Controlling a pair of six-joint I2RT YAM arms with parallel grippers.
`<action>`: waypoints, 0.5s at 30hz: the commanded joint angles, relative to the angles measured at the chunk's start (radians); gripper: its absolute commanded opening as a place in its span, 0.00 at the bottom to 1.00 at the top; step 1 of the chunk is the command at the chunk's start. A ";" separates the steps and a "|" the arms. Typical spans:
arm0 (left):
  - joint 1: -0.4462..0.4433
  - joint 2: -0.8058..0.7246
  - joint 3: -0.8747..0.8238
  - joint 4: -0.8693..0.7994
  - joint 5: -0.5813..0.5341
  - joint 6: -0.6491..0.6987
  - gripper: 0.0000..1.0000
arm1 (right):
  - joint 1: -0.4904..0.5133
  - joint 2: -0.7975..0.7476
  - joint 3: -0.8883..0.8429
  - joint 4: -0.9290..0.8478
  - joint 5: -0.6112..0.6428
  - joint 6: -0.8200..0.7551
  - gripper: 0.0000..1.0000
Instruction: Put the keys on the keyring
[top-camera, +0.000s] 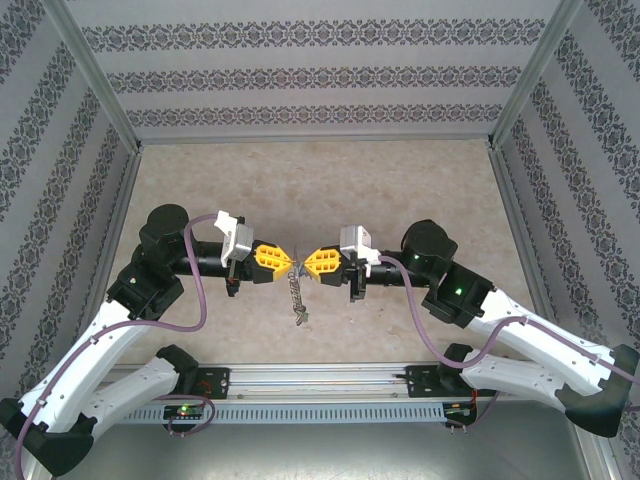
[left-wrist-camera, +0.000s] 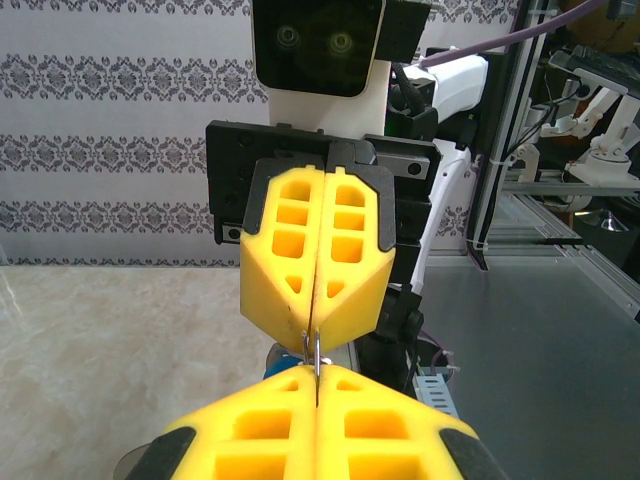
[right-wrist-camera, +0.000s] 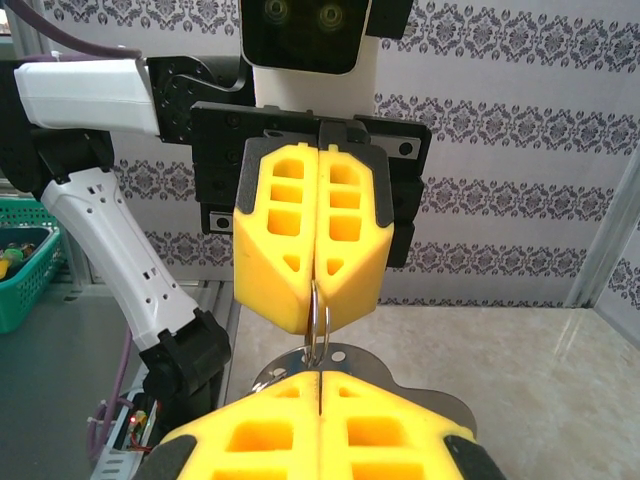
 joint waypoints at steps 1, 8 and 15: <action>0.009 -0.011 0.031 0.016 0.032 0.028 0.00 | 0.013 0.001 0.037 0.052 -0.034 -0.010 0.00; 0.008 -0.005 0.025 0.016 0.031 0.035 0.00 | 0.015 0.015 0.046 0.055 -0.044 -0.006 0.00; 0.008 0.000 0.027 0.016 0.031 0.035 0.00 | 0.015 0.027 0.050 0.066 -0.047 -0.006 0.00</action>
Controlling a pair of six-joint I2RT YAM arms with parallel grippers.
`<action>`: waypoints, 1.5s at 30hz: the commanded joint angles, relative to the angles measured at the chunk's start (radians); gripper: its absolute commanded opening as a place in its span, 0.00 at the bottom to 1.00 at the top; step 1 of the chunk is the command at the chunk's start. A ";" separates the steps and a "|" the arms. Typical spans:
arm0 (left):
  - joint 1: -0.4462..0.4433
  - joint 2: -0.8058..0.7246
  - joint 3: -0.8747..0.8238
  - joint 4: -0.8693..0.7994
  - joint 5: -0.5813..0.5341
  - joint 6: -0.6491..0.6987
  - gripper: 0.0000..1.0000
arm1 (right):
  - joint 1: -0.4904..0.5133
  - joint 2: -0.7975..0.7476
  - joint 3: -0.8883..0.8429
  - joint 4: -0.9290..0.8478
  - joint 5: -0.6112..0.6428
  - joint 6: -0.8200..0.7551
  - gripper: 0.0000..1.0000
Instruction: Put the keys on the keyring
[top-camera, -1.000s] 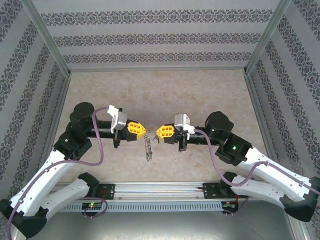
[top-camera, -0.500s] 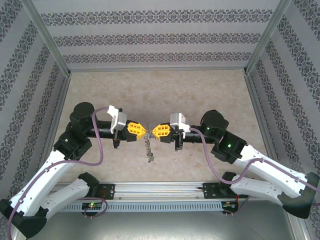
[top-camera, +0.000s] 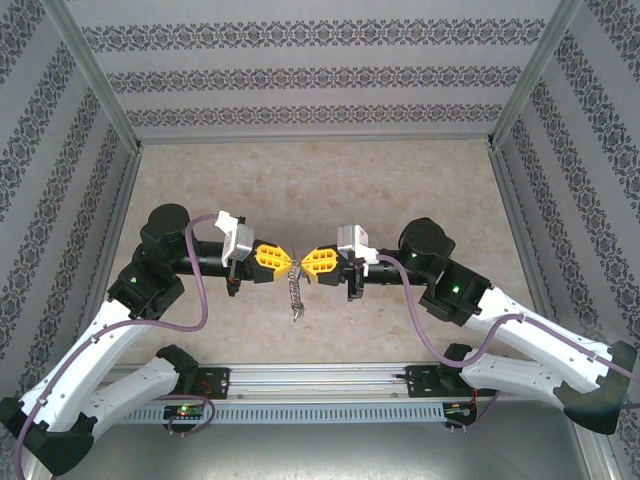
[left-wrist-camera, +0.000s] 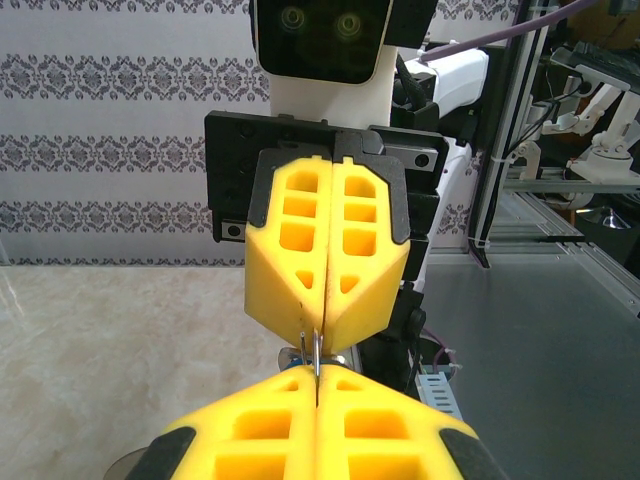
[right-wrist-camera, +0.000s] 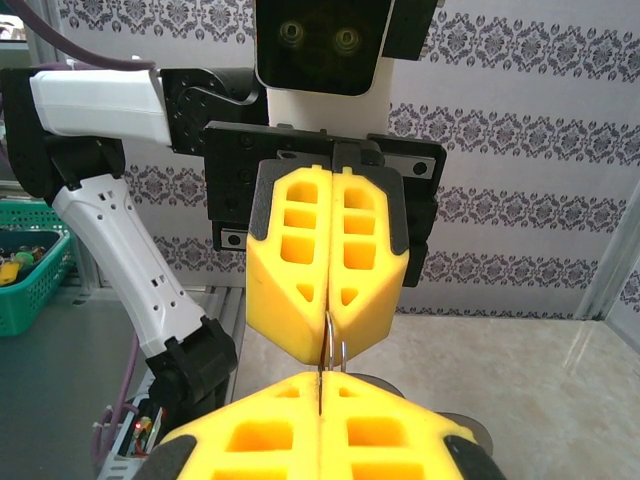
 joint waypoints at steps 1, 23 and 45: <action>0.009 -0.004 0.026 0.016 0.031 0.028 0.00 | 0.010 0.004 0.036 0.052 -0.031 -0.005 0.00; 0.008 -0.019 0.025 0.009 0.020 0.044 0.00 | 0.010 -0.024 0.023 0.026 0.033 -0.013 0.00; 0.009 -0.007 0.023 0.012 0.018 0.044 0.00 | 0.010 -0.002 0.036 0.038 -0.001 -0.006 0.00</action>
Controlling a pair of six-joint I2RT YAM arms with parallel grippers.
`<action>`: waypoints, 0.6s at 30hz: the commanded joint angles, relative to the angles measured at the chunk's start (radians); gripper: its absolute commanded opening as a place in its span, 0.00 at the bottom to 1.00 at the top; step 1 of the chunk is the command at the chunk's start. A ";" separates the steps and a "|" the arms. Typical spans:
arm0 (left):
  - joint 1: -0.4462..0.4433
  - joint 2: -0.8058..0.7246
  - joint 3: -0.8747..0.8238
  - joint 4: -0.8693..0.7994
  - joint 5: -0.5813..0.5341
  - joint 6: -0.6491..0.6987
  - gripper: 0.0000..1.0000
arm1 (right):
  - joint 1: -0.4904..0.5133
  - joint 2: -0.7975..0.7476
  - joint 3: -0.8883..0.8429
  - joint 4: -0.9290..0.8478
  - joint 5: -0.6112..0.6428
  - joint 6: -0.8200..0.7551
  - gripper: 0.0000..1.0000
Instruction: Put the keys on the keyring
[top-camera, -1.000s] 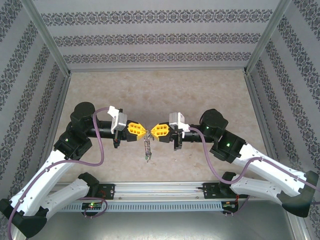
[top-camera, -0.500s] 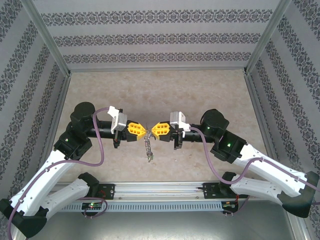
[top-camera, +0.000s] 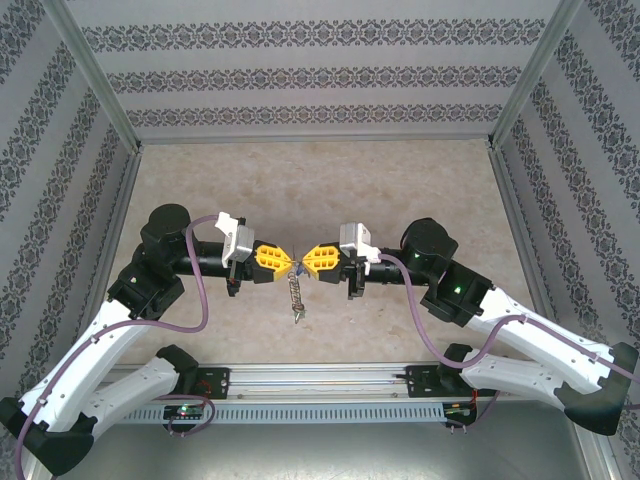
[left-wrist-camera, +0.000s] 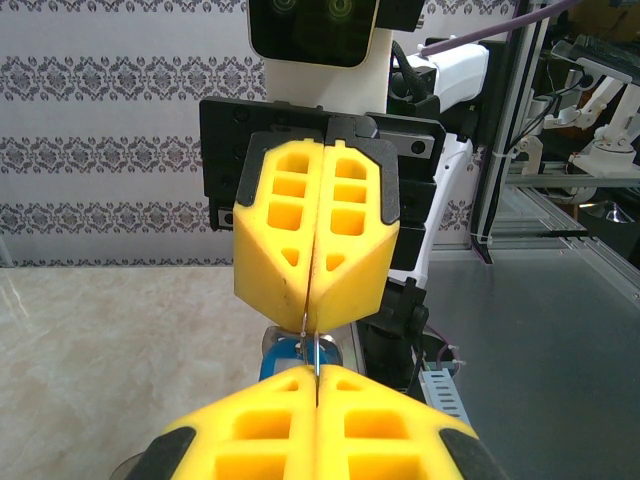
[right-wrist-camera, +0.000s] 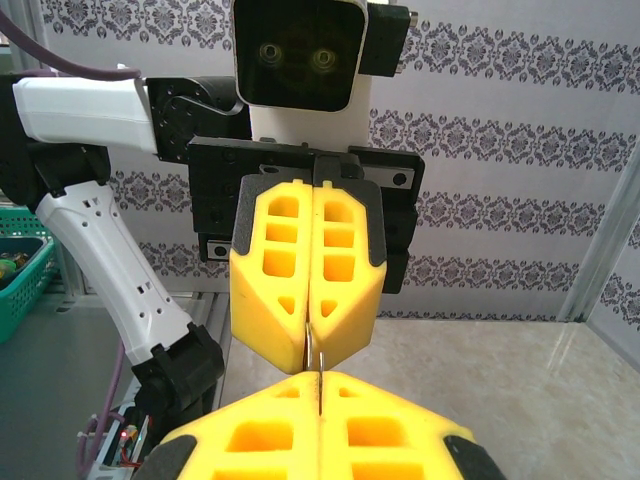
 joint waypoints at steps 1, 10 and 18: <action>0.008 -0.006 0.023 0.020 0.019 0.022 0.00 | 0.010 0.010 0.034 0.035 -0.033 -0.005 0.00; 0.009 -0.005 0.020 0.010 0.016 0.032 0.00 | 0.010 0.018 0.042 0.041 -0.046 0.001 0.00; 0.009 -0.014 0.020 -0.009 -0.014 0.050 0.00 | 0.010 0.006 0.044 0.034 -0.056 0.009 0.00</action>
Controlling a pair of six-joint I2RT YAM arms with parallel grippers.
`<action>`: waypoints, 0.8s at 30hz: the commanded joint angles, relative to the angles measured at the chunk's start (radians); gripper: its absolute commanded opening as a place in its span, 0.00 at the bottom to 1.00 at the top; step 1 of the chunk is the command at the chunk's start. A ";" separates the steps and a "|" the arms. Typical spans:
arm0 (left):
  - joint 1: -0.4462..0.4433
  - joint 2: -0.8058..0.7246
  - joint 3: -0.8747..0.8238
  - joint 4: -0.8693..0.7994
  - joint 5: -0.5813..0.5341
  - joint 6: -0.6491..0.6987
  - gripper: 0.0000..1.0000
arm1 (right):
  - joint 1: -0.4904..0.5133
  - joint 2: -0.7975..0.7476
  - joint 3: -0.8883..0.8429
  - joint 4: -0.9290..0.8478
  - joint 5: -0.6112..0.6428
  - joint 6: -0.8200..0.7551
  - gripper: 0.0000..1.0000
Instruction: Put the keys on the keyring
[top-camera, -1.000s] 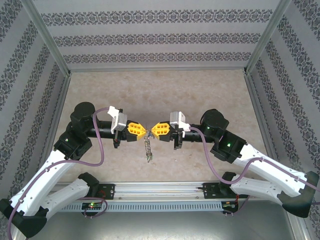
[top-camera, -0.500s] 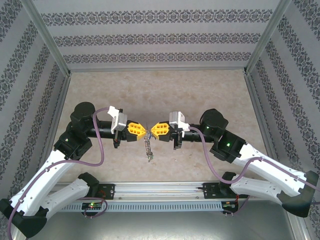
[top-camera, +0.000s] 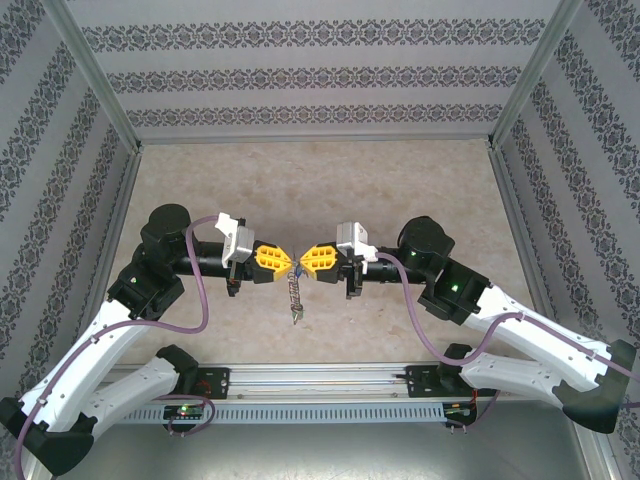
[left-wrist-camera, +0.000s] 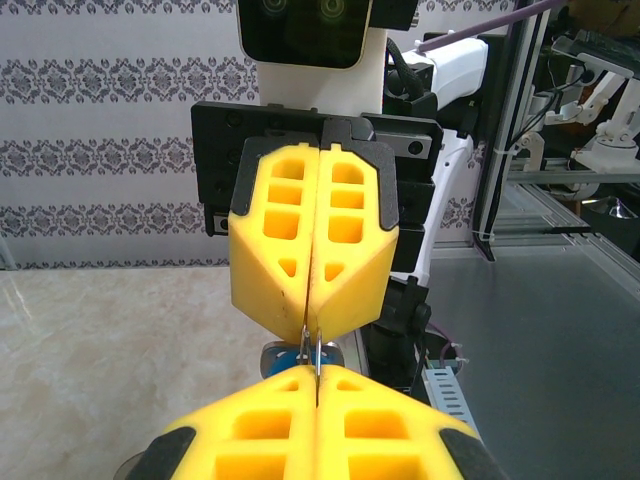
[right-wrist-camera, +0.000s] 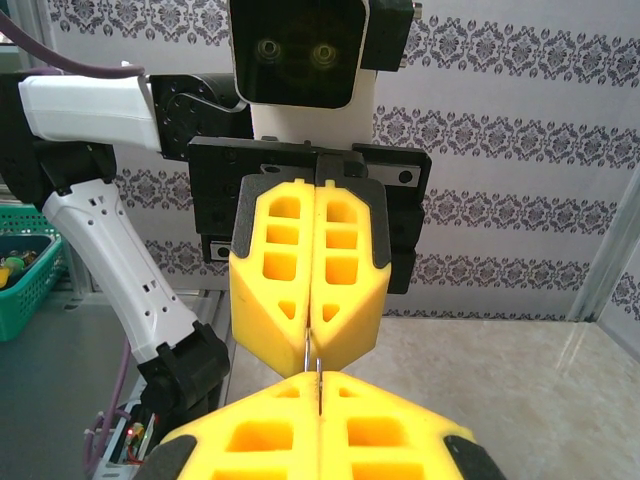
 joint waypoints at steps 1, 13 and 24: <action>0.009 -0.011 0.022 -0.010 -0.010 0.034 0.00 | 0.010 -0.015 0.032 0.033 -0.039 0.006 0.00; 0.009 -0.027 0.016 -0.021 -0.030 0.056 0.00 | 0.010 -0.024 0.037 0.003 -0.019 0.007 0.00; 0.009 -0.015 0.013 -0.020 -0.021 0.071 0.00 | 0.014 -0.020 0.037 0.001 -0.009 0.012 0.00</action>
